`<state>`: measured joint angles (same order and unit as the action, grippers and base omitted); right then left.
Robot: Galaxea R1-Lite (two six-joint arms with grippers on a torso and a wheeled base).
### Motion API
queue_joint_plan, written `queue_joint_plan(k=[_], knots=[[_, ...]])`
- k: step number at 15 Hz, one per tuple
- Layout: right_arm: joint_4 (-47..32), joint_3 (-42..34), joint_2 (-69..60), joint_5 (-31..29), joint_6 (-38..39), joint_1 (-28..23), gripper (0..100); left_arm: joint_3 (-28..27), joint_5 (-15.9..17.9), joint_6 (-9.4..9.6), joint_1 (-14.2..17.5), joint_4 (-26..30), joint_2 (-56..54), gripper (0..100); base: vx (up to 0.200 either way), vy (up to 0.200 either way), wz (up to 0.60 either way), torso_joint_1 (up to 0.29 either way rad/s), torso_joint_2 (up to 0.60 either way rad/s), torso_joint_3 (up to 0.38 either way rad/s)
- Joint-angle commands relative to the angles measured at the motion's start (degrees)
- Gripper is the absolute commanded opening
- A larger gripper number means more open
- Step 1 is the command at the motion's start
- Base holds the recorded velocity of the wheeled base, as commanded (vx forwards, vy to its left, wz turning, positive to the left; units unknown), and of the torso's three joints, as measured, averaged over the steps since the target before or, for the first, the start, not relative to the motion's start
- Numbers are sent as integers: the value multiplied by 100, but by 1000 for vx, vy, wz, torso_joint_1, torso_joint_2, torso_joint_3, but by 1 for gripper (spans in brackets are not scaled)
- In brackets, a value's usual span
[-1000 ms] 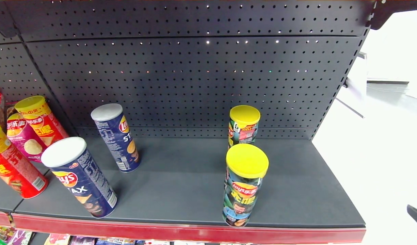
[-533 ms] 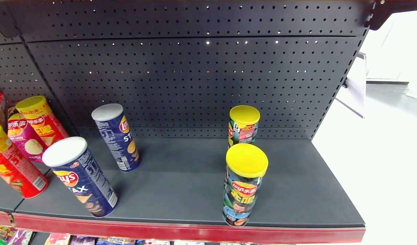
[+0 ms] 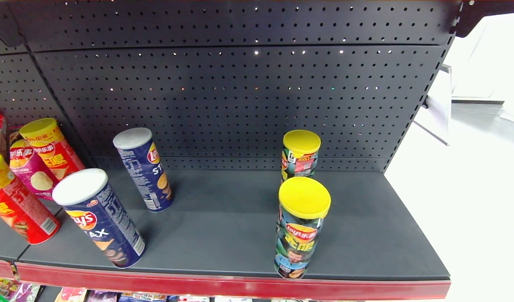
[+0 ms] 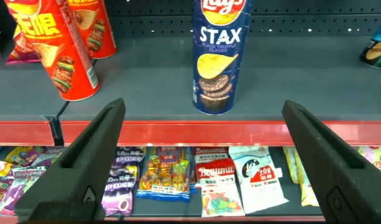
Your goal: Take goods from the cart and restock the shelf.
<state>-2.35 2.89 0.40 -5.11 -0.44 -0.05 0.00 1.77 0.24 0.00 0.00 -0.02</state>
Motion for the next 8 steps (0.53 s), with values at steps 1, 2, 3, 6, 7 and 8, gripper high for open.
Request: queue_joint_plan(k=[1,2,3,6,7,8], knots=[[130,-122,-40,247,88,5,100,0,-1,2,0,0,2,100,0,0,0,0,0,0],[139,-236,-40,458,88,5,100,0,-1,2,0,0,2,100,0,0,0,0,0,0],[183,-289,-40,502,70,5,100,0,-1,11,0,0,2,100,0,0,0,0,0,0],[218,-280,-40,520,70,14,100,0,-1,2,0,0,2,100,0,0,0,0,0,0],[218,-280,-40,520,61,14,100,0,-1,2,0,0,2,100,0,0,0,0,0,0],[218,-280,-40,520,70,14,100,0,-1,2,0,0,2,100,0,0,0,0,0,0]])
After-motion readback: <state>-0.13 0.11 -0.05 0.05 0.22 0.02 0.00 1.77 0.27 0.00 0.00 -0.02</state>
